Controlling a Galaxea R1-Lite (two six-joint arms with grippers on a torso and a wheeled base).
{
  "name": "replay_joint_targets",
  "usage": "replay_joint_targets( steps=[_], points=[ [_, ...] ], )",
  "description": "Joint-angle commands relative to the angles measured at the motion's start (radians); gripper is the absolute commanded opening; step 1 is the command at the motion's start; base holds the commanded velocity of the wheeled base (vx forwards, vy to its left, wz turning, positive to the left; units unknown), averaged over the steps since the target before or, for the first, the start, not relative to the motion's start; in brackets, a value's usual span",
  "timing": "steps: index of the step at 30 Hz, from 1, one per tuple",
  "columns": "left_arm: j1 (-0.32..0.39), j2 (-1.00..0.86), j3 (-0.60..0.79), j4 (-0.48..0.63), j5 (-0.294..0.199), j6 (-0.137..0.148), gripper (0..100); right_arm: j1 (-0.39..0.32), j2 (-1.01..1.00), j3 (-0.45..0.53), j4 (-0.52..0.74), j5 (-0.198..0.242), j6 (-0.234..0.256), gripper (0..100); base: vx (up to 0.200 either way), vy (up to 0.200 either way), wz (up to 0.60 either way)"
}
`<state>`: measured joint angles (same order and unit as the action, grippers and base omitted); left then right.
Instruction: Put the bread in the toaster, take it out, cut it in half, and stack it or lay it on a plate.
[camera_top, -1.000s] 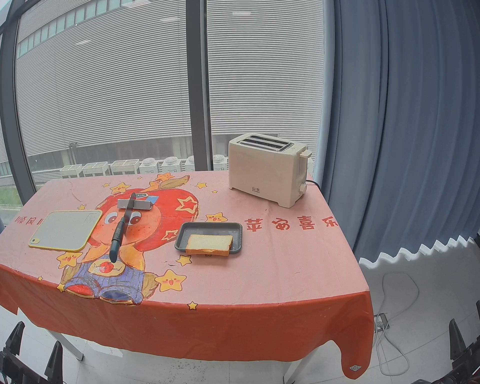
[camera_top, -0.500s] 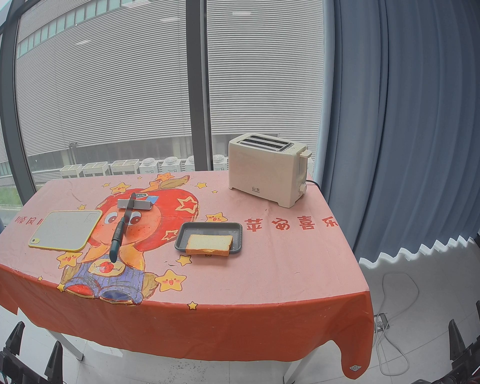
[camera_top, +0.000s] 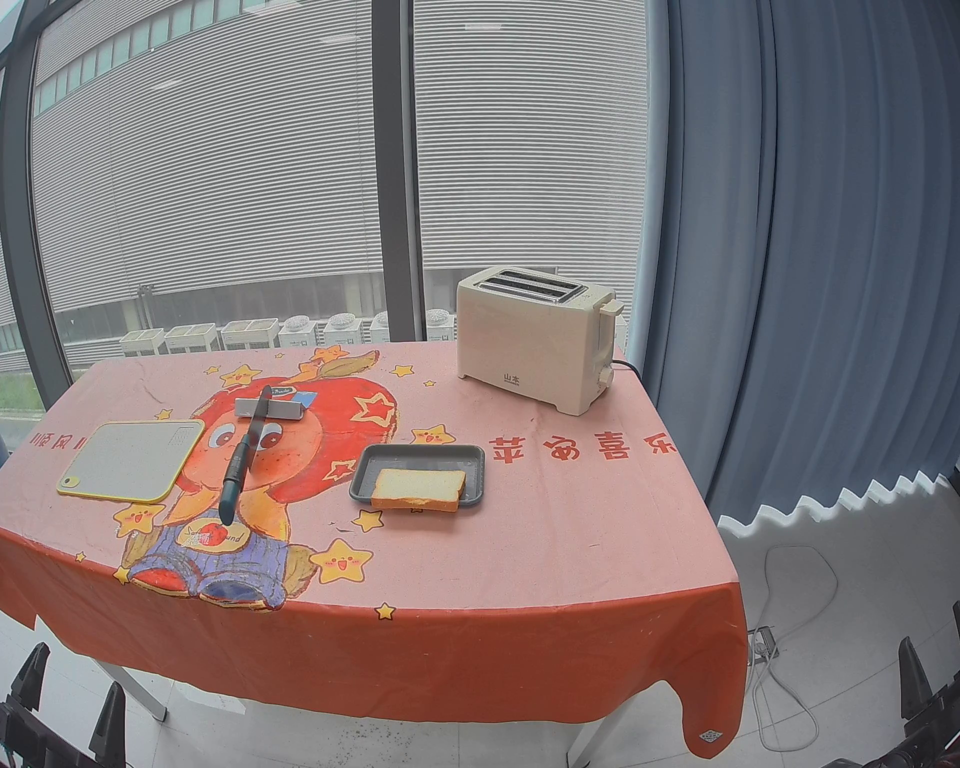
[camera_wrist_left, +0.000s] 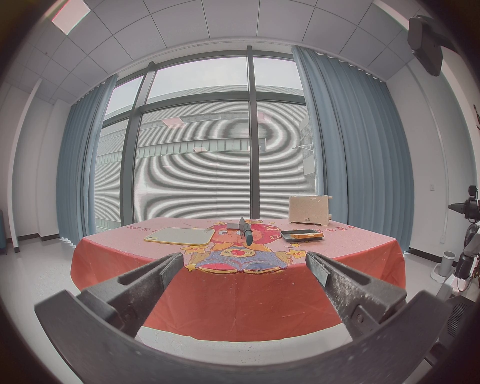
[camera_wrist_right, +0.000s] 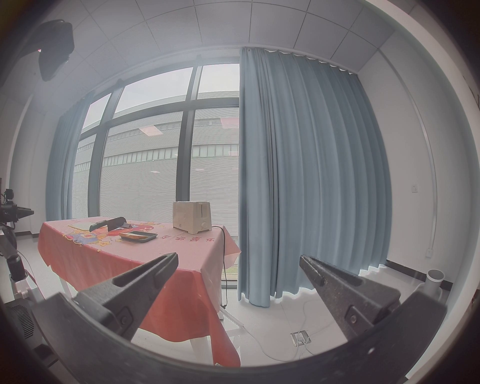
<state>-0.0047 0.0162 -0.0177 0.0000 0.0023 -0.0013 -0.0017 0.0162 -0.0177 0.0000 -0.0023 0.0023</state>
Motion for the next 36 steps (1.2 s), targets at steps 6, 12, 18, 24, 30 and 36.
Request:
replay_joint_targets(
  steps=[6,12,18,24,30,36],
  points=[
    [0.000,-0.013,0.018,0.000,0.001,0.000,100,0.000,-0.016,0.018,-0.002,-0.002,-0.004,100,0.000,0.000,0.00],
    [0.000,-0.015,0.018,0.000,0.001,0.000,100,0.000,-0.016,0.018,0.000,-0.002,0.001,100,0.000,0.000,0.00],
    [0.000,-0.013,0.018,0.000,0.001,0.000,100,-0.001,-0.016,0.018,0.002,-0.002,-0.007,100,0.000,0.000,0.00],
    [0.000,-0.013,0.018,0.000,0.001,0.000,100,0.000,-0.016,0.018,0.000,-0.004,-0.004,100,0.000,0.000,0.00],
    [0.000,-0.015,0.018,0.000,0.001,0.000,100,0.000,-0.016,0.018,0.000,0.004,-0.007,100,0.000,0.000,0.00],
    [0.000,-0.015,0.018,0.000,0.001,0.000,100,0.000,-0.016,0.018,0.000,0.008,-0.016,100,0.000,0.000,0.00]
  ],
)
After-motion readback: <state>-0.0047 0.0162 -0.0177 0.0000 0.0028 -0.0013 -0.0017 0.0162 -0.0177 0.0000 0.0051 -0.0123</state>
